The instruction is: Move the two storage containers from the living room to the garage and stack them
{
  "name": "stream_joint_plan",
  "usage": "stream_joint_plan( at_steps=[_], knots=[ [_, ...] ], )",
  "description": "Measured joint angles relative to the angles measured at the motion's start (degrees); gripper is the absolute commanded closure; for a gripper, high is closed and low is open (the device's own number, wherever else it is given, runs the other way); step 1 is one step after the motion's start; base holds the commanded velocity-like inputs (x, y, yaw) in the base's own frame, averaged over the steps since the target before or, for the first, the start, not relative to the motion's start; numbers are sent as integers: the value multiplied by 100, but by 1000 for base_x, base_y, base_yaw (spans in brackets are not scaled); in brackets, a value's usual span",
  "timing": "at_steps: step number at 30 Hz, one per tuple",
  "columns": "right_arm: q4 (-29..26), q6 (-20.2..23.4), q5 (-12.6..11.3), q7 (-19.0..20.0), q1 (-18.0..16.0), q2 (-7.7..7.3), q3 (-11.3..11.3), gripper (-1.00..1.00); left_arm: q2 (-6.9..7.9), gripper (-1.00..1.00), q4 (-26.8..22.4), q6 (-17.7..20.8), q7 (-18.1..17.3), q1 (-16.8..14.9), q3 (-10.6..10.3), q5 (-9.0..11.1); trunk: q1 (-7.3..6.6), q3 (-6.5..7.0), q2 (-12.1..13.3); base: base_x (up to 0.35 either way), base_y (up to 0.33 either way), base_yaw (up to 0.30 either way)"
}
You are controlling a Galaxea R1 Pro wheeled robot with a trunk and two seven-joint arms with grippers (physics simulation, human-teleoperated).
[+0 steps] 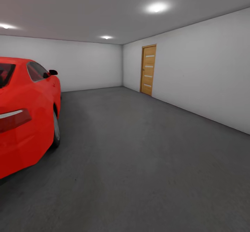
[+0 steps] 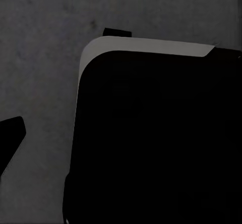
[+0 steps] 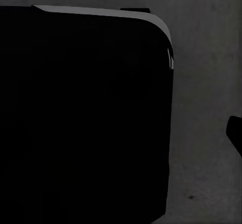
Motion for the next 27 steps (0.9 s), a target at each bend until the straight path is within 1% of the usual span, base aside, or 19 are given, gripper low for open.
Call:
stream_joint_plan(
  at_steps=[27],
  knots=[
    [0, 8, 3, 1, 0, 3, -3, -100, 0, -100, 9, 33, 0, 0, 2, 0, 0, 0, 0, 321, 0, 0]
  ],
)
